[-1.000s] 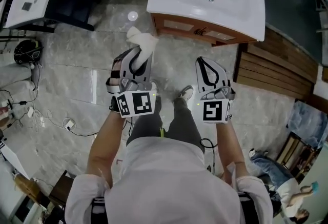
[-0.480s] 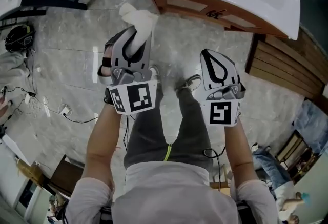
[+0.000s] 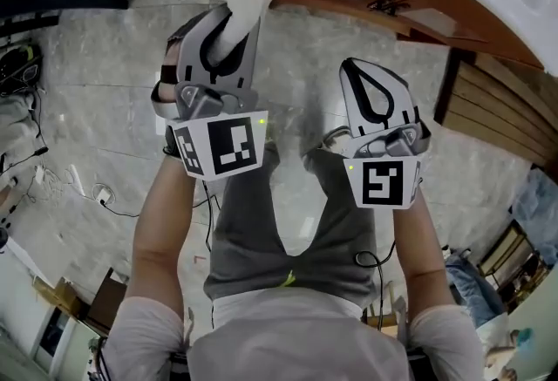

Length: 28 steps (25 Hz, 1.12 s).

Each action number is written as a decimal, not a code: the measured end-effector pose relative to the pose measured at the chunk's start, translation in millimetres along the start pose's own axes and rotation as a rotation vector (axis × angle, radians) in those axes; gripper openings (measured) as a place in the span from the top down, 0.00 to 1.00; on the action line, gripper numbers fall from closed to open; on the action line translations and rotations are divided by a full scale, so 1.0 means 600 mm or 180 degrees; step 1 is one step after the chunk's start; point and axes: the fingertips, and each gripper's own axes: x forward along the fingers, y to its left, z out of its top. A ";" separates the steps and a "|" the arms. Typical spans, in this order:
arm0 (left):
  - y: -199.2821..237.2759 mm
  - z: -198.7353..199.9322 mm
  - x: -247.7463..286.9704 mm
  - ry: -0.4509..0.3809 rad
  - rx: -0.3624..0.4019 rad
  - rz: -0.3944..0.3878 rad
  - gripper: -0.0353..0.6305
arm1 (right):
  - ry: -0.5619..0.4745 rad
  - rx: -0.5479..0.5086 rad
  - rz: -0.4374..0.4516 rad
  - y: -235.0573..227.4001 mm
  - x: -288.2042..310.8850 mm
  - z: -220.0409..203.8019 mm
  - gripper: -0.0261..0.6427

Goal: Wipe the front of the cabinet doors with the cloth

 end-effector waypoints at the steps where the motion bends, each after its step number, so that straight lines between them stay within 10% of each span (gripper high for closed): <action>1: -0.005 -0.010 0.012 -0.0012 0.0001 0.0017 0.83 | -0.0016 -0.0013 0.0008 0.003 0.013 -0.011 0.90; 28: -0.055 -0.156 0.145 -0.0442 0.0150 0.0532 0.84 | -0.0525 -0.0235 0.0016 0.079 0.249 -0.243 0.90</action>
